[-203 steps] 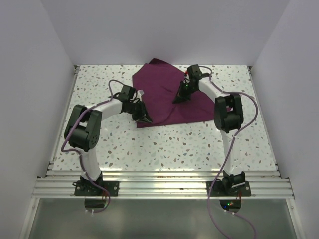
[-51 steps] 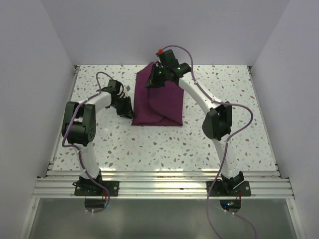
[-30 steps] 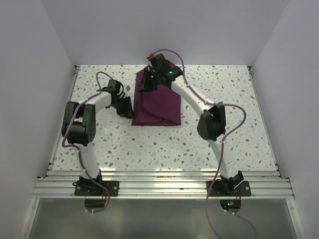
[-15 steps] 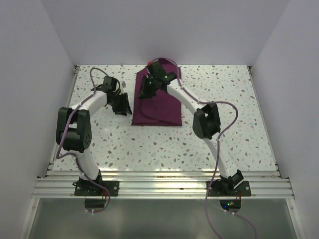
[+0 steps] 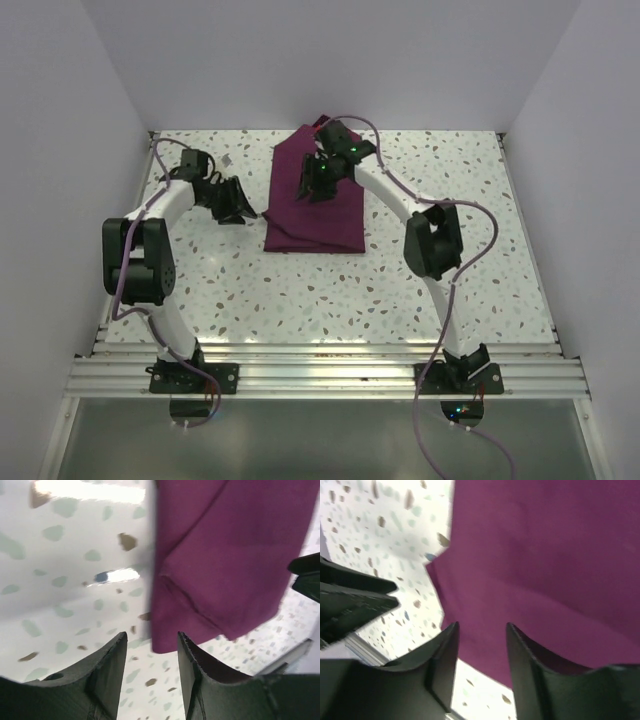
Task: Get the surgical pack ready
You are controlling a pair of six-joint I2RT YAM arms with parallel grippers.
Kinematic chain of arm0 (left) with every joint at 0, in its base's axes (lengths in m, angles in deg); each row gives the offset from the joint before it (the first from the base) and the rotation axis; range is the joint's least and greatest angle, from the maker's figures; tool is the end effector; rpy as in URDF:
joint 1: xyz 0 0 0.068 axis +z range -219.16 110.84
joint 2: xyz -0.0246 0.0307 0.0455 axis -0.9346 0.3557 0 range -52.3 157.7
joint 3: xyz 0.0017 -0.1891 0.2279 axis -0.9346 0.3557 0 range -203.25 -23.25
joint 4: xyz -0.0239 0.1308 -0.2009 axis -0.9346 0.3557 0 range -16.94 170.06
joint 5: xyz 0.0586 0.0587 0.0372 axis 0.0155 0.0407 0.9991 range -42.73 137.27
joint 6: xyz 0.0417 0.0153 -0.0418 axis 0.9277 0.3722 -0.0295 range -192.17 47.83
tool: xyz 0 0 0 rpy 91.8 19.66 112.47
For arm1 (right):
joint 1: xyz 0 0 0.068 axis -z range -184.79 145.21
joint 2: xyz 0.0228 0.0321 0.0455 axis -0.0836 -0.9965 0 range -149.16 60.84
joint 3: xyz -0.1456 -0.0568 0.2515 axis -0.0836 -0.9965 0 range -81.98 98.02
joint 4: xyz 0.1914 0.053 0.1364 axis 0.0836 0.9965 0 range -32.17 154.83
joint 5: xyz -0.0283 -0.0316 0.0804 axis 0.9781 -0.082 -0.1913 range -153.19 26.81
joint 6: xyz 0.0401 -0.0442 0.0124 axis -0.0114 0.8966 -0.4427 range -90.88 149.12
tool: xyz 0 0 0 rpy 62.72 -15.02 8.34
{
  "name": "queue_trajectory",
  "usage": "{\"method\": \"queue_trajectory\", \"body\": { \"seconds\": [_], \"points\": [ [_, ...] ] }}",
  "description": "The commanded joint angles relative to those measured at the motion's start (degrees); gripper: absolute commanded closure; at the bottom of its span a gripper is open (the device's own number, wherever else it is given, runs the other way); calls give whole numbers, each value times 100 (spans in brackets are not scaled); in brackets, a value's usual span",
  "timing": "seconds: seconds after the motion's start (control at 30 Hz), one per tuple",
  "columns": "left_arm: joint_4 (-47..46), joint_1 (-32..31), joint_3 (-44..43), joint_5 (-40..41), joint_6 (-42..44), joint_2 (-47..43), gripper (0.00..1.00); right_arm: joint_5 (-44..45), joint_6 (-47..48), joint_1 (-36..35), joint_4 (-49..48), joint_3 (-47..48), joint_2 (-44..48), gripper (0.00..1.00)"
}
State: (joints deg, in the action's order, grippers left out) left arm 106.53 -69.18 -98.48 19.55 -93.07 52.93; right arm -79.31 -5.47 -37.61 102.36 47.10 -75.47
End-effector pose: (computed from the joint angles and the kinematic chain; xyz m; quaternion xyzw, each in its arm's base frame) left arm 0.3697 -0.0213 0.2296 -0.1172 0.9393 -0.2698 0.1767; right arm 0.4385 0.2979 0.2514 -0.0314 0.9361 0.2902 0.1963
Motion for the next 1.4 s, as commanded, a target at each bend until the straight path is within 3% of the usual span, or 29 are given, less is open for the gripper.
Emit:
{"method": "queue_trajectory", "body": {
  "seconds": [0.0,0.17,0.2,0.3,0.43,0.57,0.77,0.87,1.17,1.37],
  "points": [
    [-700,-8,-99,-1153,-396,67,52,-286,339,416,-22,-908,1104,56],
    [-1948,-16,139,-1858,-1098,103,65,-1198,278,733,-997,-2517,1809,84],
    [-2324,-16,200,-2051,-1213,120,68,-1975,216,829,-1495,-2884,1836,89],
    [-2984,-51,280,-2376,-1696,269,78,-3392,-152,865,-2506,-3169,1635,93],
    [-3468,-340,289,-2518,-2066,612,82,-3969,-637,760,-3126,-3161,1239,100],
    [-3497,-561,332,-2466,-2146,806,82,-4127,-532,619,-2811,-2854,757,100],
    [-3139,-597,377,-2273,-1926,999,83,-4197,-295,592,-2749,-3405,720,100],
    [-2979,-597,385,-2176,-1830,1061,84,-4067,92,592,-2232,-3651,737,100],
    [-2469,-588,307,-1939,-1364,1149,84,-3899,409,899,-2221,-4829,1185,100],
    [-1995,-684,105,-1886,-1074,736,83,-4083,532,1155,-1853,-4796,1844,100]
  ]
}}
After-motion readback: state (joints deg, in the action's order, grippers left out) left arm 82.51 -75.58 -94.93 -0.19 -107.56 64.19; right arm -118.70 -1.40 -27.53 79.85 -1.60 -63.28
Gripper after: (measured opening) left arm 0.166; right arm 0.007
